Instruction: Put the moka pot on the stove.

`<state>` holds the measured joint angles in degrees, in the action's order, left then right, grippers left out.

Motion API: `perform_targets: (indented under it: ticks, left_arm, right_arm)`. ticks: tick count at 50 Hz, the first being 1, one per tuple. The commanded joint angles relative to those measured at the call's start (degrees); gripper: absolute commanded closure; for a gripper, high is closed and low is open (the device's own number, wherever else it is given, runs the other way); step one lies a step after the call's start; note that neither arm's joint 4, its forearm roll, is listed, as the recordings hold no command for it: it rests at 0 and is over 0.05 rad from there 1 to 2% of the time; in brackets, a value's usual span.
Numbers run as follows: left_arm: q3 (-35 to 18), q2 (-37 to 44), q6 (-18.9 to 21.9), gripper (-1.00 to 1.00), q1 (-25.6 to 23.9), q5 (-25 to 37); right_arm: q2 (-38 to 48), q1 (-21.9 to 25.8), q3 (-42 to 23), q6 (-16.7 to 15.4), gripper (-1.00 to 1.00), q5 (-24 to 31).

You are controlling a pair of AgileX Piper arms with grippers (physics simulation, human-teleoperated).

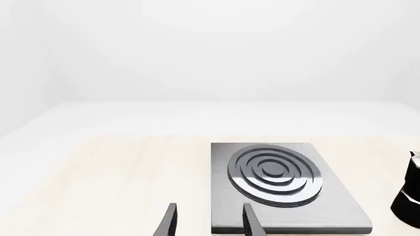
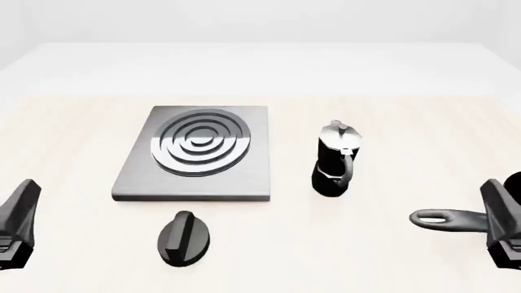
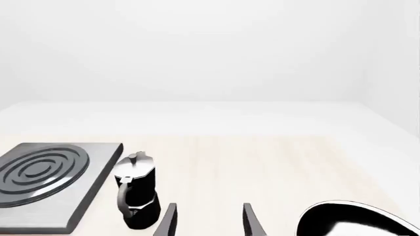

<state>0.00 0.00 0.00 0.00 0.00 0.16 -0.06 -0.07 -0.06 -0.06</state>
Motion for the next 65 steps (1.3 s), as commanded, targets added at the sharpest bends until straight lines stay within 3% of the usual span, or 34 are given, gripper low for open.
perform_targets:
  ticks: [1, 14, 22, 34, 55, 60, 61, 65]
  left_arm:
    - [0.0, 0.0, 0.0, -1.0, 0.0, 0.0]
    - [0.0, 0.0, 0.0, -1.0, 0.0, 0.0]
    - [0.0, 0.0, 0.0, -1.0, 0.0, 0.0]
    - [0.0, 0.0, 0.0, -1.0, 0.0, 0.0]
    - [0.0, 0.0, 0.0, -1.0, 0.0, 0.0]
    - [0.0, 0.0, 0.0, -1.0, 0.0, 0.0]
    - [0.0, 0.0, 0.0, -1.0, 0.0, 0.0]
    - [0.0, 0.0, 0.0, -1.0, 0.0, 0.0]
  right_arm:
    - [0.4, -0.5, -0.1, -0.1, -1.0, -0.2]
    - [0.1, -0.9, -3.6, -2.0, -1.0, 2.5]
    - [1.5, 3.1, -10.1, -4.7, -1.0, 7.0]
    - [17.0, 11.4, -15.6, -6.1, -1.0, 3.5]
    - [23.2, 15.9, -13.8, -5.9, -1.0, 0.7]
    - [25.6, 16.7, -12.8, -6.0, -1.0, -1.4]
    - [36.3, 19.2, -8.7, -3.6, -1.0, -13.2]
    - [37.8, 19.3, -8.4, -3.3, -1.0, -14.7]
